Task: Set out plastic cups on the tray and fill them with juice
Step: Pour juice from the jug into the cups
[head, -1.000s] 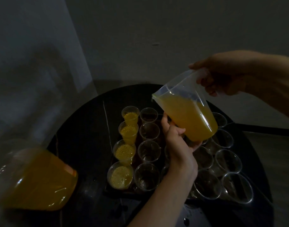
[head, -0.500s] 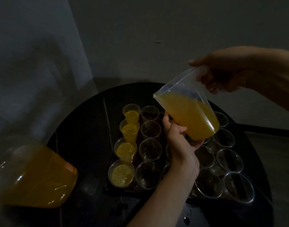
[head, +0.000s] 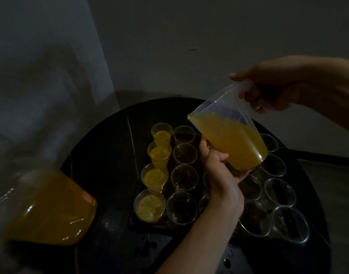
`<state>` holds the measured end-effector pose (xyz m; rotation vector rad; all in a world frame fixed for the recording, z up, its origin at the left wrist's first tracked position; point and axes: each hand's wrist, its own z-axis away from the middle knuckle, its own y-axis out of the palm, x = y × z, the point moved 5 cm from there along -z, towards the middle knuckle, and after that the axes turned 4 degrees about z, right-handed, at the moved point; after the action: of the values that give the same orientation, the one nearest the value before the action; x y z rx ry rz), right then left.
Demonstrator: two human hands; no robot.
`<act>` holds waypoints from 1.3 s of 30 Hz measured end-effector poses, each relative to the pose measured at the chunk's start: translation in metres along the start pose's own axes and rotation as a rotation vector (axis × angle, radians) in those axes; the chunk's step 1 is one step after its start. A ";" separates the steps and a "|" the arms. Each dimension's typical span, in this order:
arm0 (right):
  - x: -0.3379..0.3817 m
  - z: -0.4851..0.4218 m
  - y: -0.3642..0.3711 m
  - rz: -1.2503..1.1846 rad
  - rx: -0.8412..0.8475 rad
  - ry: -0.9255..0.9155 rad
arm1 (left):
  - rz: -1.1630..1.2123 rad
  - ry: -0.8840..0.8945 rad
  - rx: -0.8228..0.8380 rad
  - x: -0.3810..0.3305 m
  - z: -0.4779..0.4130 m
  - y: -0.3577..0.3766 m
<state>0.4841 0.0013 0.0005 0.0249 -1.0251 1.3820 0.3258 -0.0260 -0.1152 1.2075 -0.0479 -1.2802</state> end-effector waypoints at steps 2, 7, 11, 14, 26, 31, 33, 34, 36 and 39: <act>0.000 -0.002 0.001 -0.014 0.003 0.010 | 0.003 -0.006 -0.001 -0.001 0.000 0.000; 0.000 -0.001 0.001 -0.020 0.008 0.015 | 0.007 -0.013 0.007 0.000 0.004 -0.002; 0.001 0.001 0.002 -0.011 0.011 0.026 | 0.001 -0.011 0.000 0.000 0.006 -0.002; 0.001 0.002 0.004 -0.015 0.007 0.023 | 0.010 -0.021 -0.004 0.001 0.007 -0.003; 0.000 0.007 0.006 -0.001 -0.010 0.035 | 0.012 -0.032 0.000 0.004 0.009 -0.005; -0.002 0.011 0.006 0.002 -0.024 0.028 | 0.011 -0.042 0.003 0.006 0.011 -0.006; -0.003 0.012 0.006 -0.016 -0.028 0.028 | 0.012 -0.045 0.009 0.007 0.011 -0.006; -0.004 0.012 0.005 -0.019 -0.030 0.033 | 0.012 -0.047 0.009 0.007 0.010 -0.006; -0.006 0.013 0.004 -0.019 -0.029 0.037 | 0.007 -0.044 0.018 0.009 0.009 -0.005; -0.005 0.015 0.004 -0.012 -0.029 0.040 | 0.000 -0.038 0.028 0.009 0.010 -0.004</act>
<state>0.4735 -0.0101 0.0041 -0.0182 -1.0098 1.3510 0.3209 -0.0385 -0.1189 1.2066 -0.0936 -1.3067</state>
